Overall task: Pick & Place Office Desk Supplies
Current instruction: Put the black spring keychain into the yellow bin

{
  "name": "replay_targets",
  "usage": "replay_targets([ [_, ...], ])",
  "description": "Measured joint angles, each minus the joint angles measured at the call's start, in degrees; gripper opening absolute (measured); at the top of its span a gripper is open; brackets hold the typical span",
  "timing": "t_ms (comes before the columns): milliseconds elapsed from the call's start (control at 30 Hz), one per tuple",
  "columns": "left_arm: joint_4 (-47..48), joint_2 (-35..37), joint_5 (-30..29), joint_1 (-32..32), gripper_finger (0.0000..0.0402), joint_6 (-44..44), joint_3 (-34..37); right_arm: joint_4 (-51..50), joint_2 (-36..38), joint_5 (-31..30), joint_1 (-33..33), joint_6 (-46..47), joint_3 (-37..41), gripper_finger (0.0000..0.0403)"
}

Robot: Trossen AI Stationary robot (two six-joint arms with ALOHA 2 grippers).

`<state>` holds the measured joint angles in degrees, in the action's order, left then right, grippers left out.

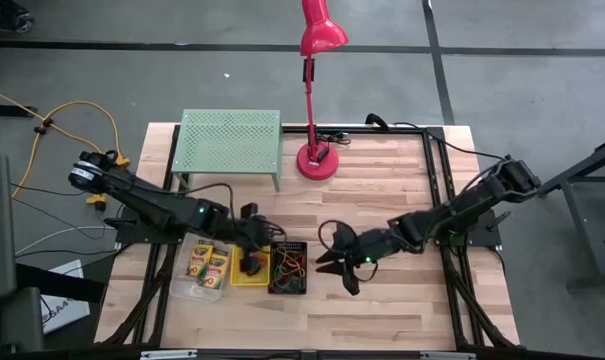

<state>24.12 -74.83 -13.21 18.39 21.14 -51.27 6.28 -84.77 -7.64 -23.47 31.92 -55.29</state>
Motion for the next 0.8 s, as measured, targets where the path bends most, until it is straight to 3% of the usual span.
replay_targets([
  [433,12.8,-0.6,0.9,6.3,0.0023,14.3,0.0,-0.1,0.0,-5.6,-5.1,0.0,0.0,0.0091],
  [800,13.7,-4.6,0.9,8.2,0.0023,14.9,0.1,0.1,0.0,-7.5,-6.2,0.0,0.0,0.009],
])
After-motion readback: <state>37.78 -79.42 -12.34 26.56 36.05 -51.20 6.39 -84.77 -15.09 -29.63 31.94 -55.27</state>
